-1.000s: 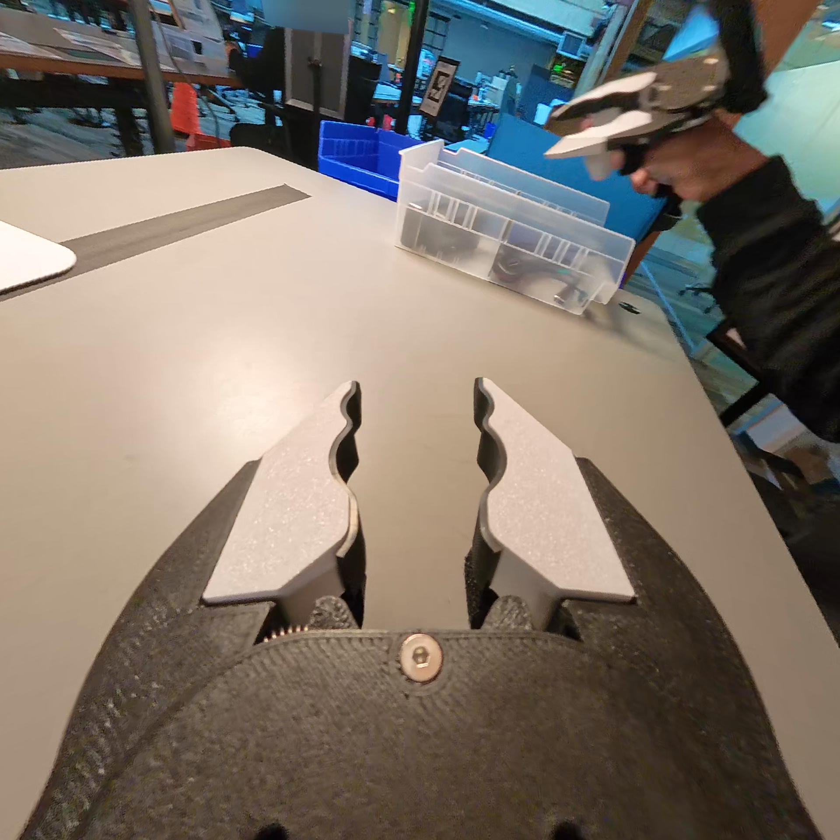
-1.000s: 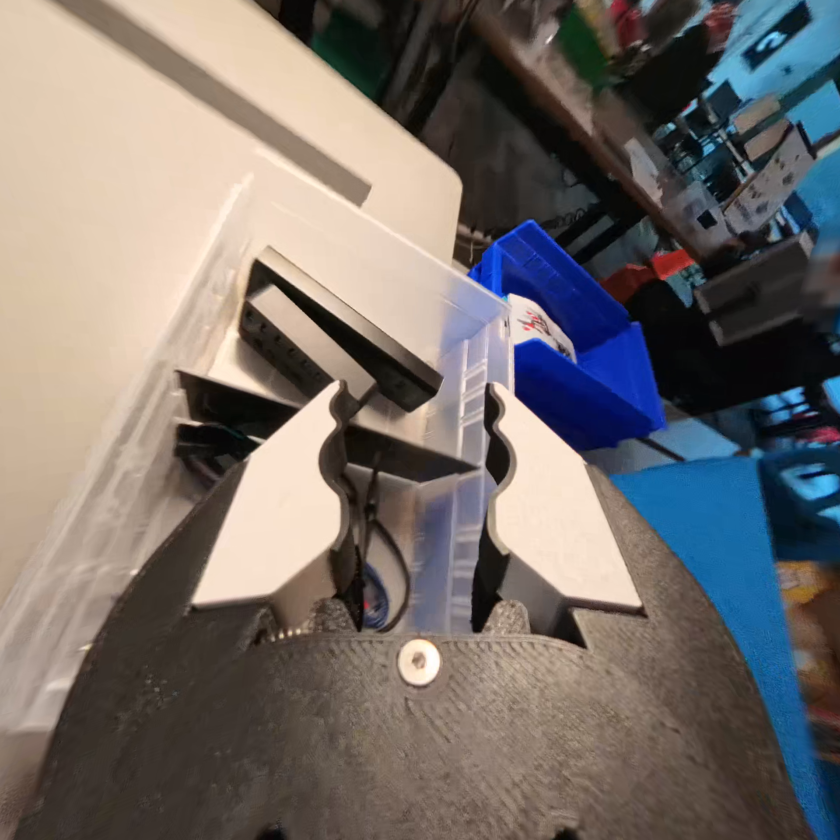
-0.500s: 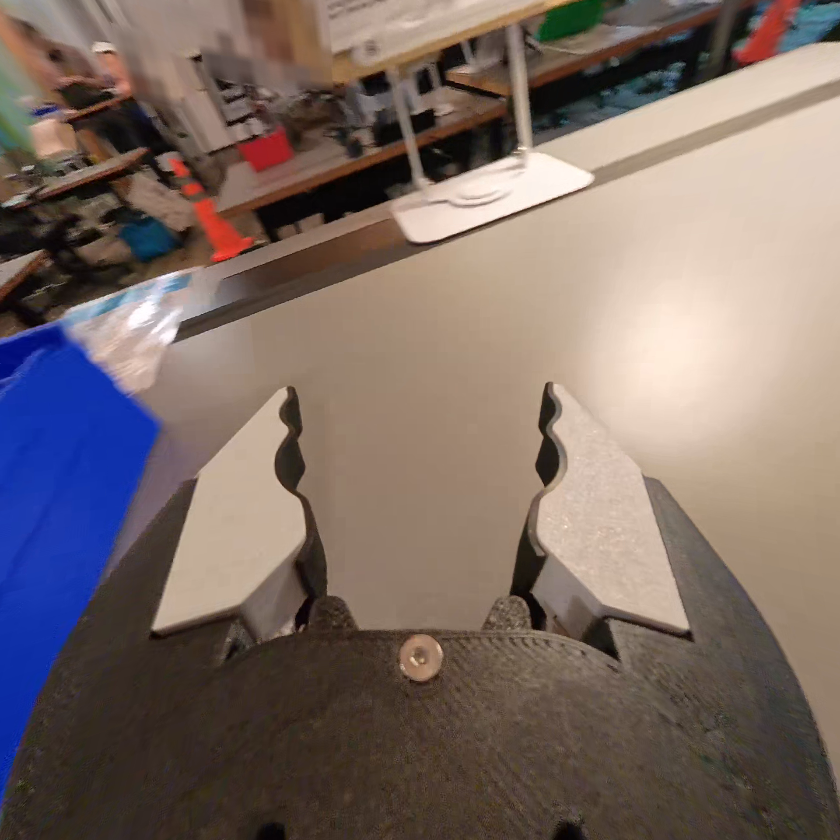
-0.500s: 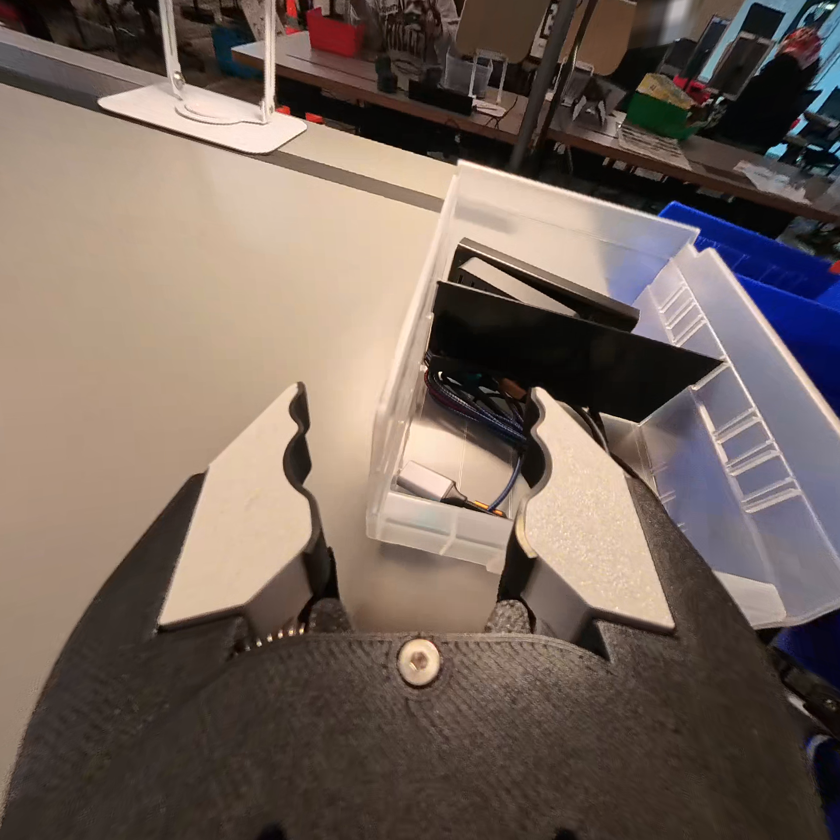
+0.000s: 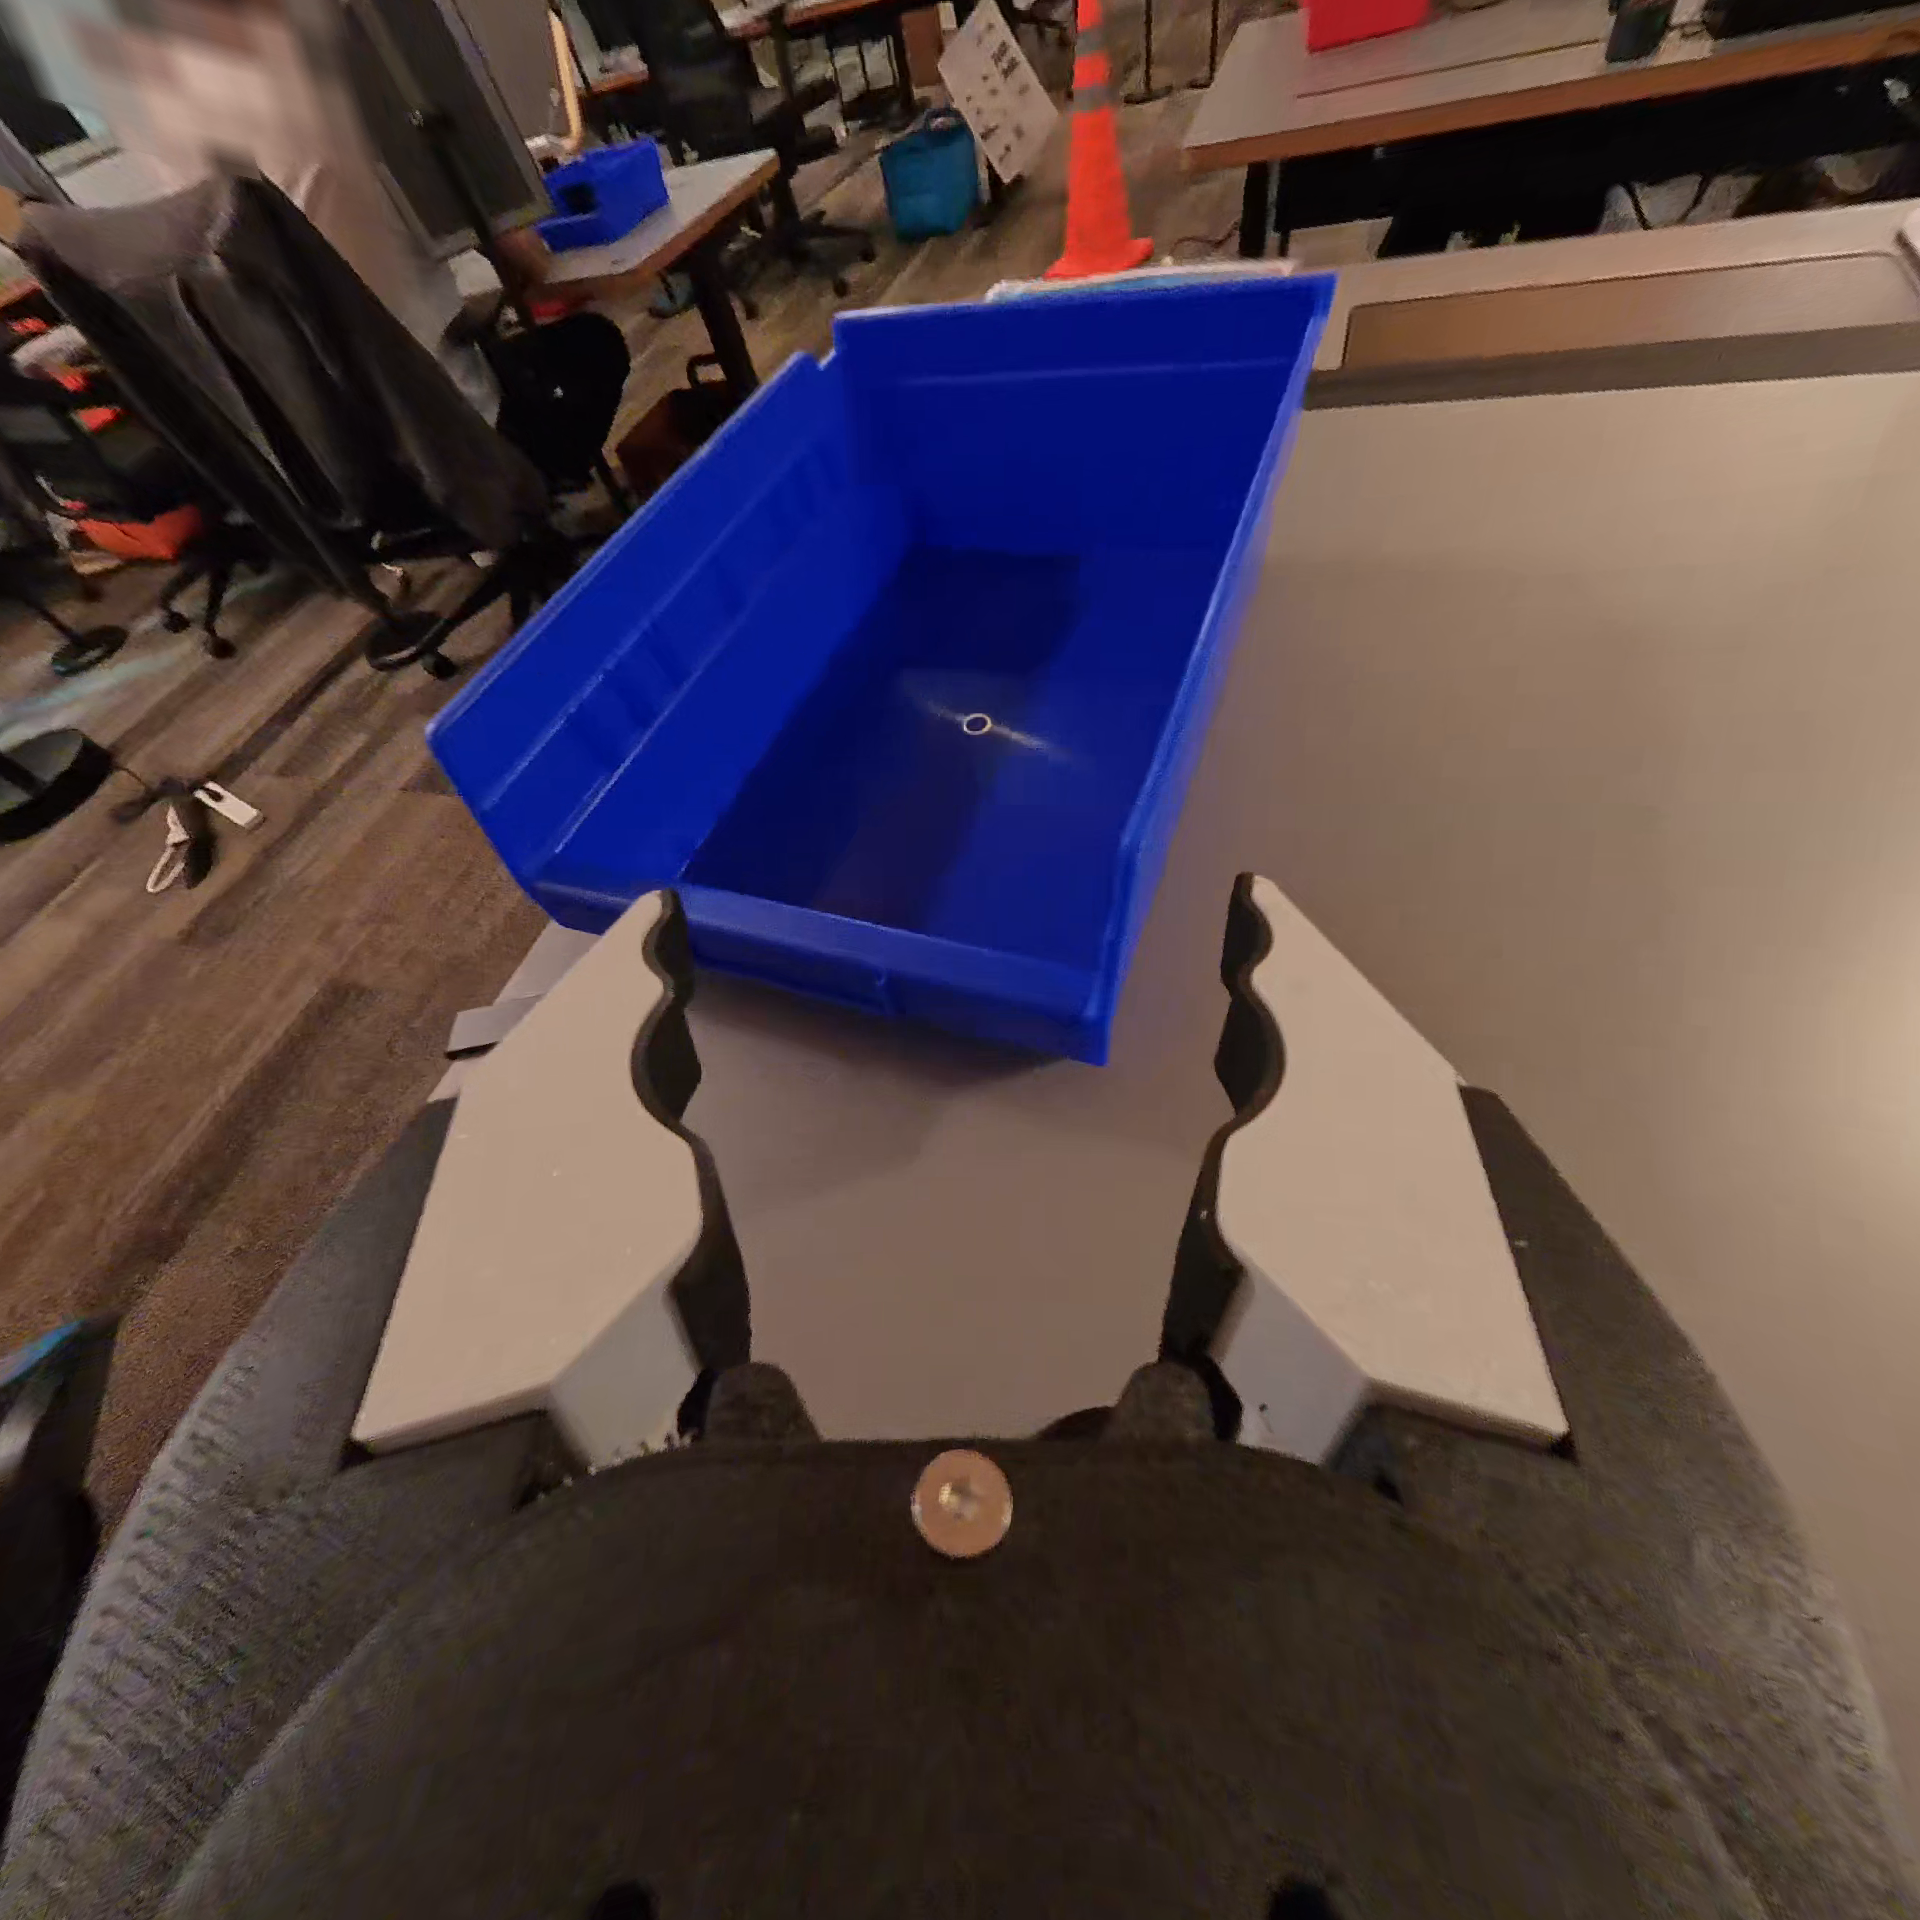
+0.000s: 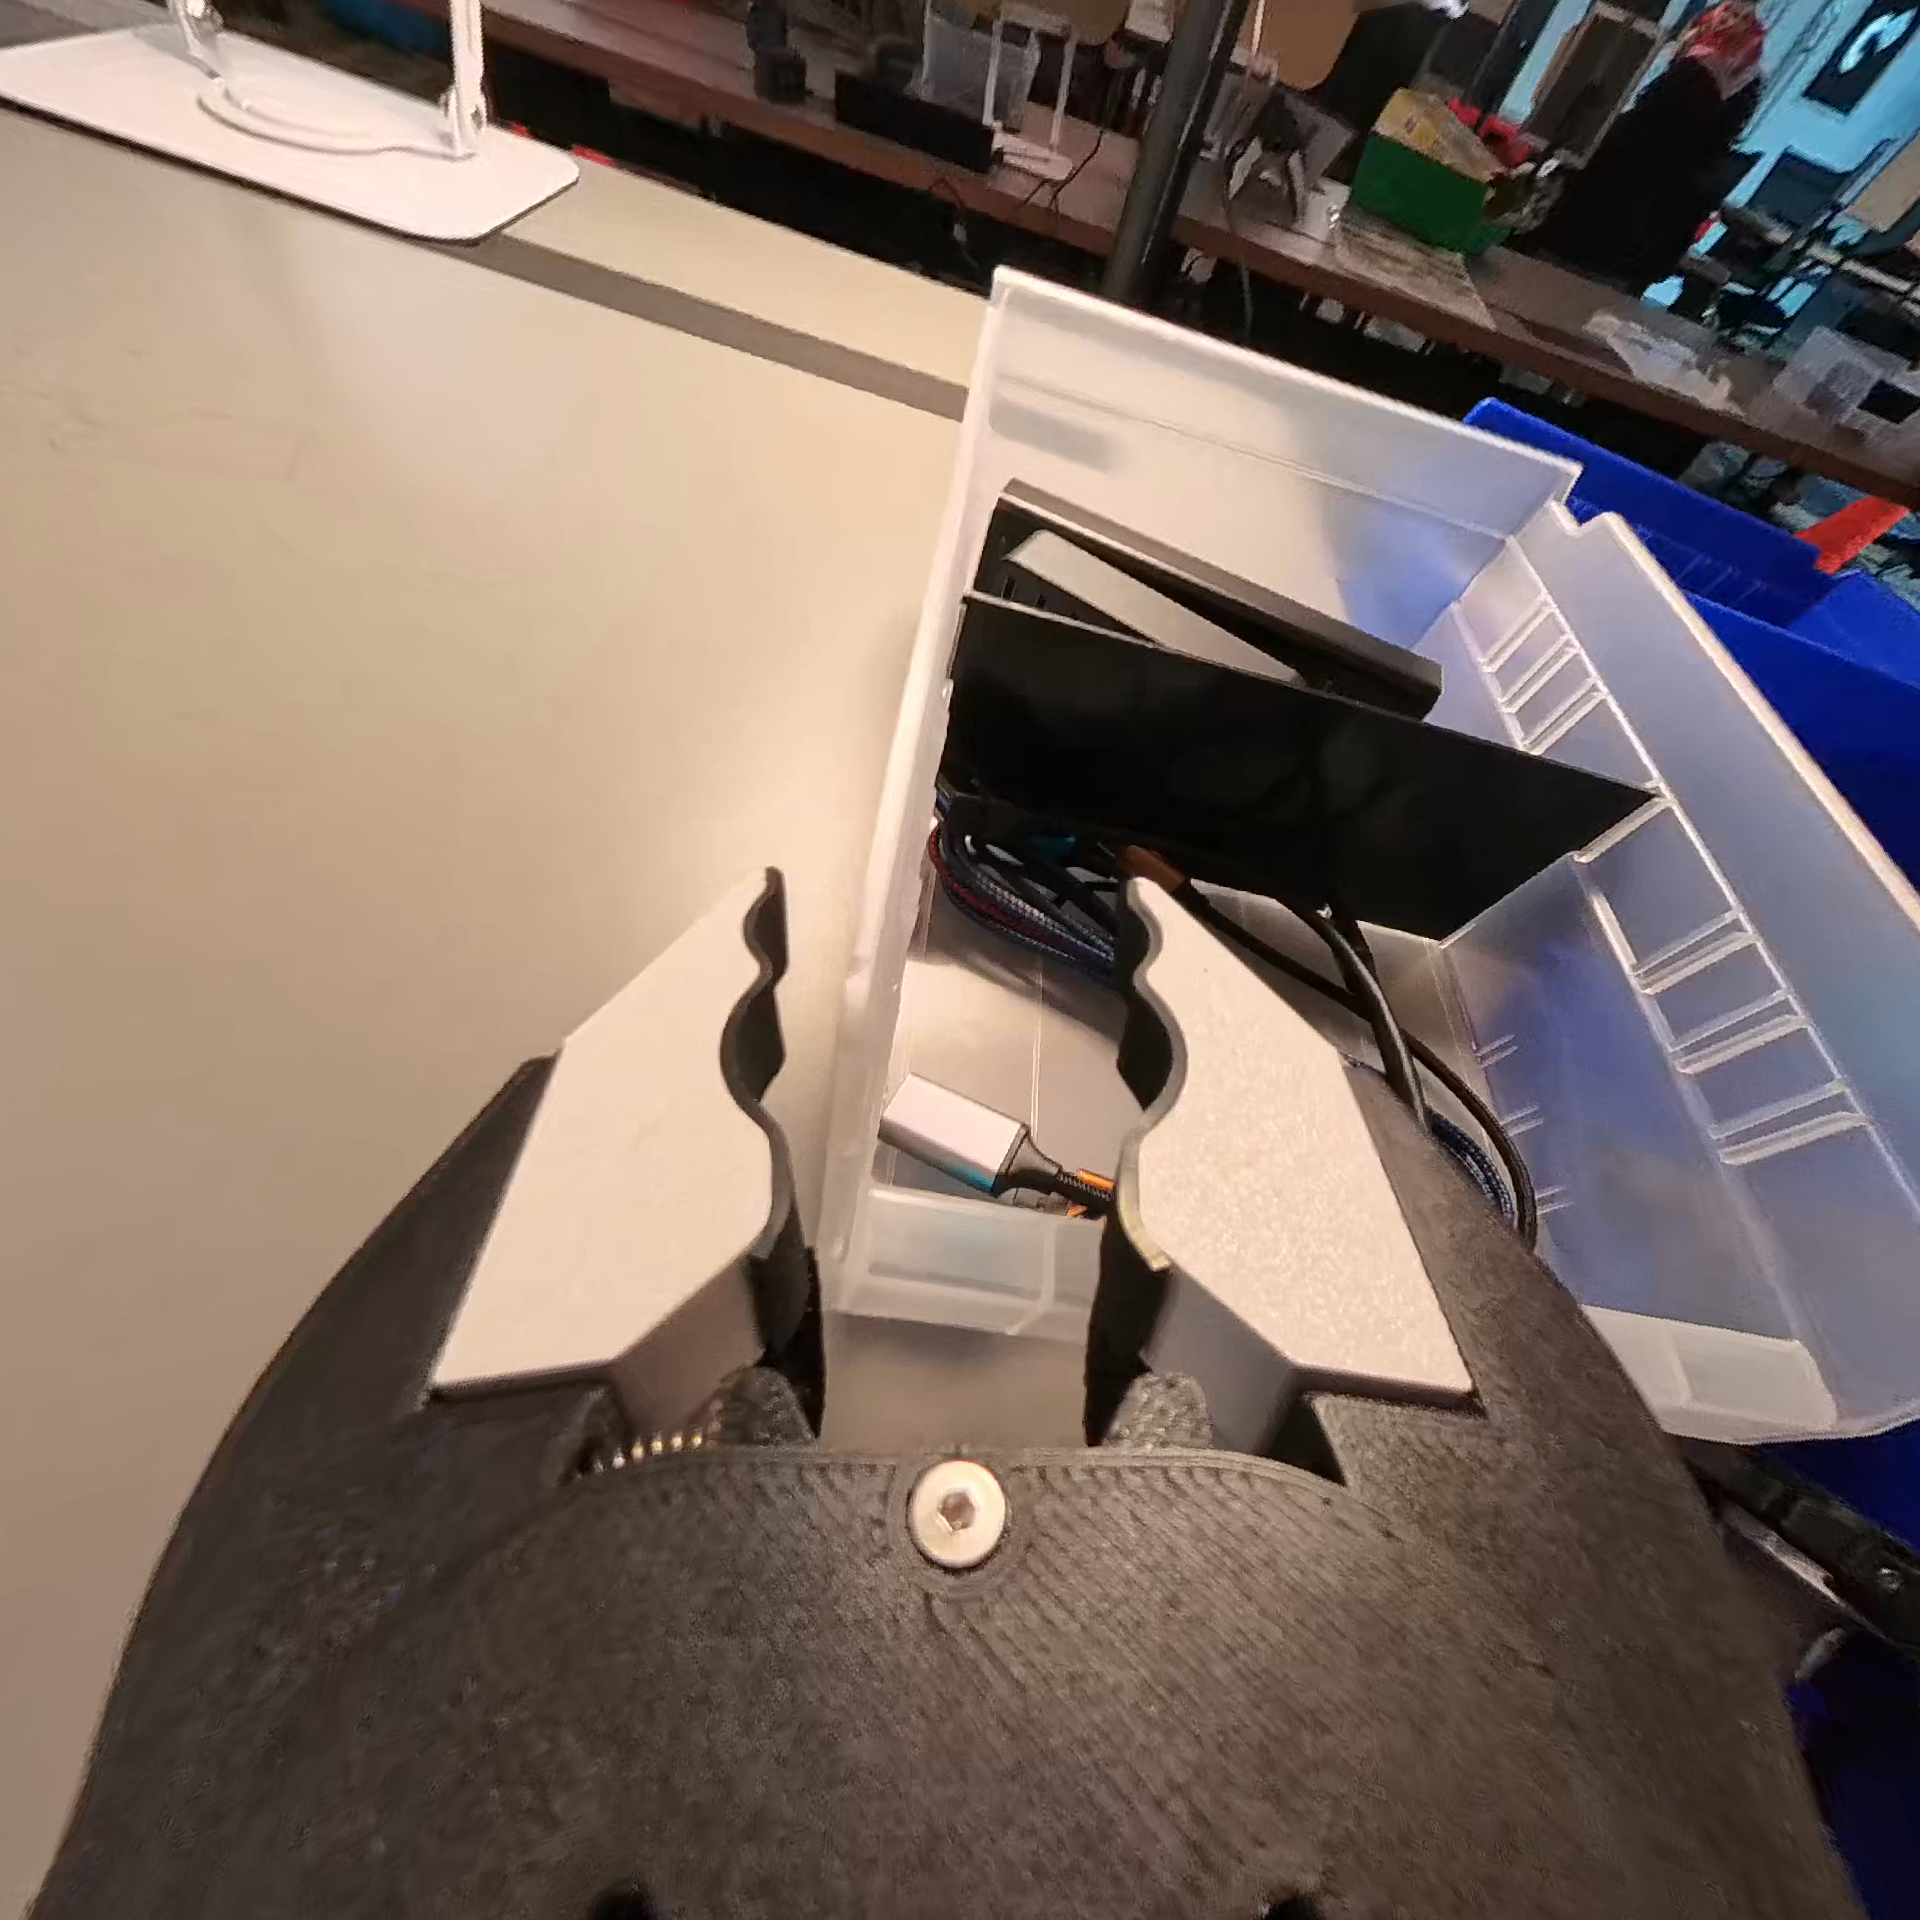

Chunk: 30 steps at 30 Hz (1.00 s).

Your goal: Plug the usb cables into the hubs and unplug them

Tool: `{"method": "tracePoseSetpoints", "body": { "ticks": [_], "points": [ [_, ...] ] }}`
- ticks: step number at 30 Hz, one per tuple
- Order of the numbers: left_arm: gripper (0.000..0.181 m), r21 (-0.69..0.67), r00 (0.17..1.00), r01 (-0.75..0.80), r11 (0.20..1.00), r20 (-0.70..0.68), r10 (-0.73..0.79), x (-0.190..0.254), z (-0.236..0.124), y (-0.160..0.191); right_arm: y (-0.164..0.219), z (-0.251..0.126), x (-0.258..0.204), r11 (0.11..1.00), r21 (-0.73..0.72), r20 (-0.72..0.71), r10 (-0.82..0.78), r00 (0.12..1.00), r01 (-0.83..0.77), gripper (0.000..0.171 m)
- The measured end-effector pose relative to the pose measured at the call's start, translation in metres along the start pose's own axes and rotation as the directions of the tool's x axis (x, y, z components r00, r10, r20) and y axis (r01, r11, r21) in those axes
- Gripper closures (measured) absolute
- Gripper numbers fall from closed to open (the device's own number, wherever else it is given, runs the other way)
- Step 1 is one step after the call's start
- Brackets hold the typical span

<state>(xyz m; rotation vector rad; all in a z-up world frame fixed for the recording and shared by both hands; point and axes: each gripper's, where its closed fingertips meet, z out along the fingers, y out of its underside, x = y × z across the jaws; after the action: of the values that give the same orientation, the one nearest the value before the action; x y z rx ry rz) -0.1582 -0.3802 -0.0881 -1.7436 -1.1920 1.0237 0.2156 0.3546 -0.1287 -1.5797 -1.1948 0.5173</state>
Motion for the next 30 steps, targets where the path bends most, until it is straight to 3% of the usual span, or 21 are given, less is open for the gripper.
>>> {"method": "tracePoseSetpoints", "body": {
  "ticks": [2,6,9,11,12,21,26,30],
  "points": [
    [0.079,-0.032,0.999,-0.018,0.999,-0.048,0.017,0.002,0.012,0.003,-0.004,0.003,0.001,1.000,0.015,-0.021,0.020,1.000,-0.019,0.112],
    [0.101,-0.073,0.984,-0.108,0.991,-0.147,0.097,0.024,0.041,0.006,-0.012,0.008,-0.003,1.000,0.026,-0.047,-0.008,0.999,0.009,0.125],
    [0.132,-0.106,0.965,-0.184,0.977,-0.210,0.159,0.042,0.062,0.014,-0.012,0.011,0.001,0.999,0.010,-0.113,-0.044,0.993,0.046,0.150],
    [0.167,-0.085,0.949,-0.230,0.969,-0.238,0.205,0.053,0.068,0.016,-0.012,0.013,-0.004,0.999,0.017,-0.101,-0.042,0.994,0.044,0.166],
    [0.171,-0.064,0.949,-0.239,0.969,-0.226,0.219,0.055,0.069,0.014,-0.012,0.013,-0.005,0.999,0.025,-0.104,-0.028,0.994,0.031,0.167],
    [0.174,0.045,0.861,-0.223,0.974,-0.459,0.218,0.105,0.031,0.018,-0.017,0.012,-0.016,0.995,0.087,-0.062,-0.037,0.997,0.043,0.168],
    [0.174,0.119,0.741,-0.278,0.953,-0.605,0.292,0.141,0.009,0.020,-0.023,0.017,-0.031,0.990,0.113,-0.012,-0.078,0.997,0.079,0.168],
    [0.173,0.203,0.594,-0.302,0.932,-0.724,0.350,0.174,-0.010,0.020,-0.033,0.025,-0.057,0.982,0.154,0.105,-0.125,0.987,0.108,0.168]
  ]
}}
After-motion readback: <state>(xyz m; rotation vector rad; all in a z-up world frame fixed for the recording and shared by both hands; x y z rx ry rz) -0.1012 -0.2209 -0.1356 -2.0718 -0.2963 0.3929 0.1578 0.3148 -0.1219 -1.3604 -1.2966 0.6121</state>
